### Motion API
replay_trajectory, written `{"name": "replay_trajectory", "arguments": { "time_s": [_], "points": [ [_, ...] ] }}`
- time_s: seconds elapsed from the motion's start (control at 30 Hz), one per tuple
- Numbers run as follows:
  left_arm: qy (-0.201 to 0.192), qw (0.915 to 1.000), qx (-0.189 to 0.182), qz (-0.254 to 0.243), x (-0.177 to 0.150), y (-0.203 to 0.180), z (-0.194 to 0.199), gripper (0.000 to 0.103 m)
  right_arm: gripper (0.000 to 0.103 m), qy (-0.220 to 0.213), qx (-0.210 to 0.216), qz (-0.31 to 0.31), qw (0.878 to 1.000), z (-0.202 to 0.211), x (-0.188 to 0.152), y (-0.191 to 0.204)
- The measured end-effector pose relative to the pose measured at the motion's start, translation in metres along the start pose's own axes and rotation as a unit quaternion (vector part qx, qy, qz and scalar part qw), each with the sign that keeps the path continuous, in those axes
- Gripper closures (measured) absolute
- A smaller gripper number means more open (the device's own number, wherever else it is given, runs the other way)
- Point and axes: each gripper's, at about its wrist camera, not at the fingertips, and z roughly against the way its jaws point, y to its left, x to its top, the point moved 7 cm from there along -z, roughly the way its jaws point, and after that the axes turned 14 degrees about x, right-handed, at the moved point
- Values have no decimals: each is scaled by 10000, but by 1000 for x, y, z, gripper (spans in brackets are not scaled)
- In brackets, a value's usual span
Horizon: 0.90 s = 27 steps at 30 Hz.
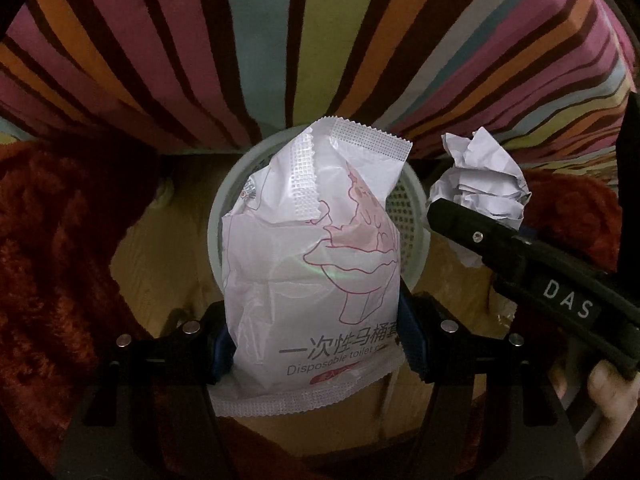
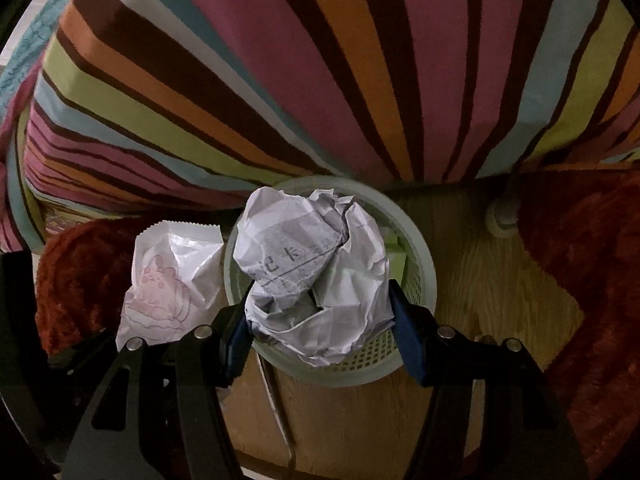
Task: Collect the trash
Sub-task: 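Carry the white packet and crumpled paper down over the wastebasket, then open both tools to drop the packet and paper into the wastebasket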
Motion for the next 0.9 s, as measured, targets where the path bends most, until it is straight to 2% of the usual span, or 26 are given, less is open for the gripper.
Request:
{"name": "replay_trajectory", "arguments": {
  "time_s": [0.23, 0.33, 0.37, 0.4, 0.43, 0.47, 0.6, 0.9],
  "points": [
    [308, 9995, 98, 11, -1, 4, -11, 38, 45, 334, -5, -151, 9993, -19, 0, -7],
    [523, 9984, 209, -3, -4, 7, -20, 35, 43, 488, 72, -261, 9984, -26, -1, -8],
    [577, 9980, 255, -4, -5, 8, -22, 28, 36, 566, 92, -325, 9978, -30, -1, -9],
    [619, 9977, 285, -6, -6, 8, -24, 25, 20, 609, 72, -385, 9974, -32, -1, -12],
    [611, 9977, 281, -5, -5, 8, -23, 25, 13, 647, 1, -467, 9968, -34, -2, -16],
    [580, 9979, 293, -1, -4, 8, -22, 25, 12, 644, -20, -523, 9966, -35, -5, -17],
    [506, 9981, 340, -20, -3, 8, -20, 25, 12, 392, 54, -781, 9962, -29, -4, -27],
    [290, 9990, 339, -21, -1, 9, -10, 25, 12, 320, 48, -757, 9966, -29, -6, -29]
  ]
}}
